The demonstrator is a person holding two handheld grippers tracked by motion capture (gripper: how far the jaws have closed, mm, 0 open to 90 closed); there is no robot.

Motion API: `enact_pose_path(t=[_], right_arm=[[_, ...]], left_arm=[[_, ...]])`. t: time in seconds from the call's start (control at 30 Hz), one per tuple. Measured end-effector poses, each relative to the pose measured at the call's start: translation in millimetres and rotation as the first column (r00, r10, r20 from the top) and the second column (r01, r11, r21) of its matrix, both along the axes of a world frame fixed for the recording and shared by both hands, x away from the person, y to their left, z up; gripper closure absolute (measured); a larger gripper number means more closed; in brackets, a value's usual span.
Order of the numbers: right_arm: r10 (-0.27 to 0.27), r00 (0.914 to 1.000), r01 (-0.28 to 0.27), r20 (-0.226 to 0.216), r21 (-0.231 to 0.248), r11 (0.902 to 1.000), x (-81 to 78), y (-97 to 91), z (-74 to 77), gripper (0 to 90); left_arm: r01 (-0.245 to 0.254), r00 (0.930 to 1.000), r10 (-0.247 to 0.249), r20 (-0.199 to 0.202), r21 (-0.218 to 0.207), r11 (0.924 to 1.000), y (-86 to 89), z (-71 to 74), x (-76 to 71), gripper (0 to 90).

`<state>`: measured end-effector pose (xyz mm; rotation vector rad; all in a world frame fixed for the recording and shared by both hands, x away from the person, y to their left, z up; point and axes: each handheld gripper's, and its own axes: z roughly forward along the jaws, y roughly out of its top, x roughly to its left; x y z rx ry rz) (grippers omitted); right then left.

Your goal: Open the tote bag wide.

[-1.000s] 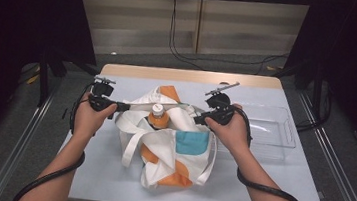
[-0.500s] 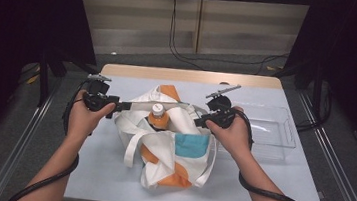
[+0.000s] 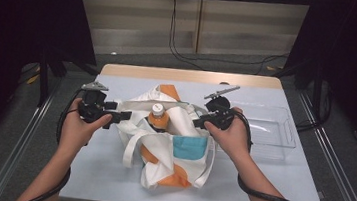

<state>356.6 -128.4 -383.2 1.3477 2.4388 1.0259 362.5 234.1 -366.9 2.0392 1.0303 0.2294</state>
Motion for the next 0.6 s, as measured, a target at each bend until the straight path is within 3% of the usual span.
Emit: enact_pose_path(t=[0.17, 0.4, 0.6], right_arm=[[-0.005, 1.0000, 0.005, 0.001, 0.006, 1.0000, -0.4, 0.6, -0.5, 63.3], [-0.015, 0.9999, 0.015, -0.003, 0.002, 0.9999, 0.4, -0.8, -1.8, 62.5], [-0.016, 0.9998, 0.016, -0.013, 0.003, 0.9999, 2.4, -1.6, -3.1, 62.4]], left_arm=[[0.064, 0.9979, -0.064, -0.011, 0.002, 0.9979, -7.1, -3.0, -9.1, 28.1], [0.104, 0.9945, -0.104, -0.013, -0.011, 0.9945, -13.1, -0.3, -14.5, 28.1], [0.168, 0.9852, -0.169, -0.028, -0.042, 0.9849, -21.1, 2.4, -21.8, 28.5]])
